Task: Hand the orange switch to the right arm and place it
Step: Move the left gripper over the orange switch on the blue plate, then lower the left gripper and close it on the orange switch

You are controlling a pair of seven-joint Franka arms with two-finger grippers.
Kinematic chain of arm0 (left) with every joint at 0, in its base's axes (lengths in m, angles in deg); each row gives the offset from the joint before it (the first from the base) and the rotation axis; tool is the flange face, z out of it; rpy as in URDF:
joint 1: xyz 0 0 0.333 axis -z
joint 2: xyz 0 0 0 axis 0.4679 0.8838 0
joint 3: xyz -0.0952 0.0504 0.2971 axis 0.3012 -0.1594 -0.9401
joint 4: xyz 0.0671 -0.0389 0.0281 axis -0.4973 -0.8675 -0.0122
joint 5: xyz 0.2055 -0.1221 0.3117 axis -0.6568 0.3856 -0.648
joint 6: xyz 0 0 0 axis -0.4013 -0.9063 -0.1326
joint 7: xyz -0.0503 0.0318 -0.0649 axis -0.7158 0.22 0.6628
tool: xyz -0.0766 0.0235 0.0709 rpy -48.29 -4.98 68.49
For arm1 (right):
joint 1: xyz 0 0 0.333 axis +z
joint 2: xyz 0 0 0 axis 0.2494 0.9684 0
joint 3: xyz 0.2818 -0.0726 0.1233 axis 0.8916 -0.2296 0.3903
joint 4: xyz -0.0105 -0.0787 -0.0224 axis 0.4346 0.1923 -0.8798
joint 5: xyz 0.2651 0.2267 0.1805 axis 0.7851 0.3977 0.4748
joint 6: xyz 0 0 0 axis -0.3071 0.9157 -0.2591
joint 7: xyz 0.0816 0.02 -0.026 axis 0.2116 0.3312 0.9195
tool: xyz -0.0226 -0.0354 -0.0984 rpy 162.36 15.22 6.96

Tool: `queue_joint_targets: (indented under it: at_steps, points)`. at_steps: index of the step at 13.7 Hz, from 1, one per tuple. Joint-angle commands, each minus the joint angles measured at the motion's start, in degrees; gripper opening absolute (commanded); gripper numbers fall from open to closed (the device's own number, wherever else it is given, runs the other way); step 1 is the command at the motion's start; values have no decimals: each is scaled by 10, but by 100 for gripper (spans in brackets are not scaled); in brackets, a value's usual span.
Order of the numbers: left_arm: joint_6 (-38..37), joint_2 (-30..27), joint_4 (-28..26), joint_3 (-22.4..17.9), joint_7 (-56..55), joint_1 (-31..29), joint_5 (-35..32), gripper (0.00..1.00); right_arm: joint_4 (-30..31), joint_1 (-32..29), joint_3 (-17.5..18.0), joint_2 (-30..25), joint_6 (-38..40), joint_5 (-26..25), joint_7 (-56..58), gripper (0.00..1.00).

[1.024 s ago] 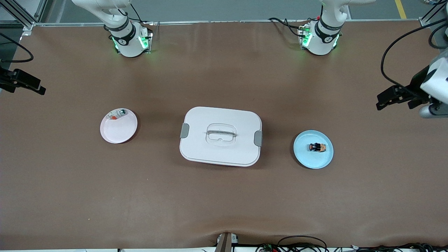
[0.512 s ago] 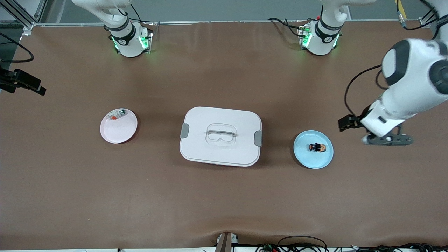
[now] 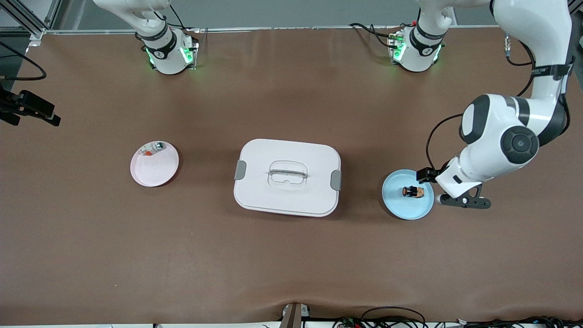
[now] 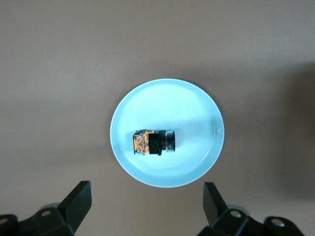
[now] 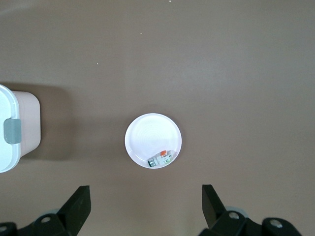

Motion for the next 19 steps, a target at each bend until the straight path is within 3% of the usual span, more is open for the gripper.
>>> queue_joint_targets:
  at_steps: [1,12,15,19]
  points:
    - [30,38,6,1,7,-1,-18,100,10,3,0,-12,-3,-8,6,100]
    - [81,101,3,0,12,-2,-25,100,10,3,-1,-12,-2,-3,-2,100]
    - [70,74,-3,0,7,-3,-25,100,10,3,-1,-12,0,-2,-3,100]
    - [-4,21,13,-1,7,-10,-23,100,10,3,-1,-12,0,0,-29,100]
